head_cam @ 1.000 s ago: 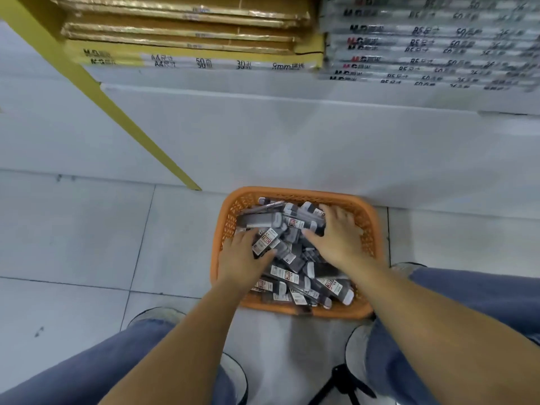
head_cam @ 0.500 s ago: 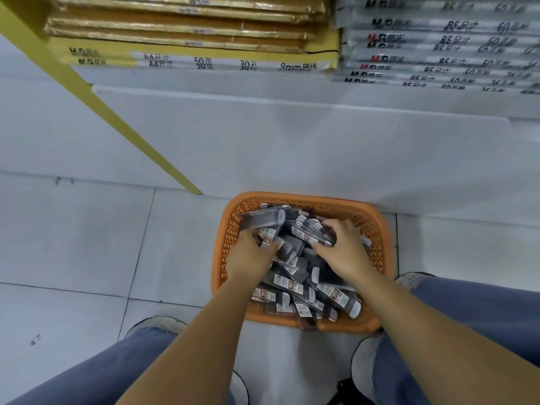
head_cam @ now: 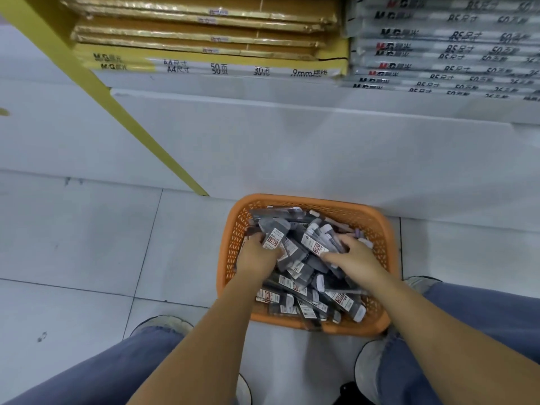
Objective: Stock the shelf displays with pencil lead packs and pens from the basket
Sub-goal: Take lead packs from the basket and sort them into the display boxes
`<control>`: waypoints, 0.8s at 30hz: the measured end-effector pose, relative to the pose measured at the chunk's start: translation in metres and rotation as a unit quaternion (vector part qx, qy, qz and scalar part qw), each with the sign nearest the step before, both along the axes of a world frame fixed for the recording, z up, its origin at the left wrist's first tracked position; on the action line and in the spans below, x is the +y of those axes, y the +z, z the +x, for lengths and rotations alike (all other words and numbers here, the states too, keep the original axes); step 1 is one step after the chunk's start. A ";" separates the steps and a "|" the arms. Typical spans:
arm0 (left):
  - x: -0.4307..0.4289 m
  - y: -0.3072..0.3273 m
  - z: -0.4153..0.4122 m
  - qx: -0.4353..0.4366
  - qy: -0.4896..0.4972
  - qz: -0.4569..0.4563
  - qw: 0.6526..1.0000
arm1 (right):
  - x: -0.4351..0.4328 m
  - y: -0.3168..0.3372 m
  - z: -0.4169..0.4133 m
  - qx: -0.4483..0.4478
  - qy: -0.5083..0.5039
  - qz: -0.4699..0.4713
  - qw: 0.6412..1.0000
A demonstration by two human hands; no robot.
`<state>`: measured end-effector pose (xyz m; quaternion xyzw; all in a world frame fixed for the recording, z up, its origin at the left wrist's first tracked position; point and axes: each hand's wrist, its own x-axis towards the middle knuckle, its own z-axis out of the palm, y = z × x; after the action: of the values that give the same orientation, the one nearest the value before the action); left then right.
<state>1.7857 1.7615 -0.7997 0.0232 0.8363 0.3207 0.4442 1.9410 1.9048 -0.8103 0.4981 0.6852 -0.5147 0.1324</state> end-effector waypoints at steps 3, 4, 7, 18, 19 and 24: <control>-0.012 0.006 -0.005 -0.060 0.055 0.056 0.995 | -0.003 0.004 -0.002 0.008 -0.016 -0.009 1.000; -0.017 0.008 -0.006 -0.075 0.077 0.077 0.991 | -0.003 0.007 -0.003 0.010 -0.027 -0.008 1.000; -0.030 0.017 -0.005 -0.102 0.104 0.131 0.981 | -0.002 0.016 -0.002 0.035 -0.056 -0.025 0.997; -0.033 0.099 0.009 -0.193 0.143 0.278 0.930 | -0.004 0.122 -0.017 0.215 -0.076 -0.047 0.972; -0.030 0.113 0.011 -0.203 0.140 0.303 0.921 | -0.006 0.138 -0.018 0.248 -0.073 -0.059 0.964; -0.016 0.191 0.025 -0.205 0.065 0.382 0.899 | -0.029 0.216 -0.022 0.364 -0.030 -0.097 0.926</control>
<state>1.8103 1.7453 -0.6088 0.0699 0.5394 0.6415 0.5410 1.9190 1.8762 -0.5945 0.2812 0.6176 -0.7285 -0.0935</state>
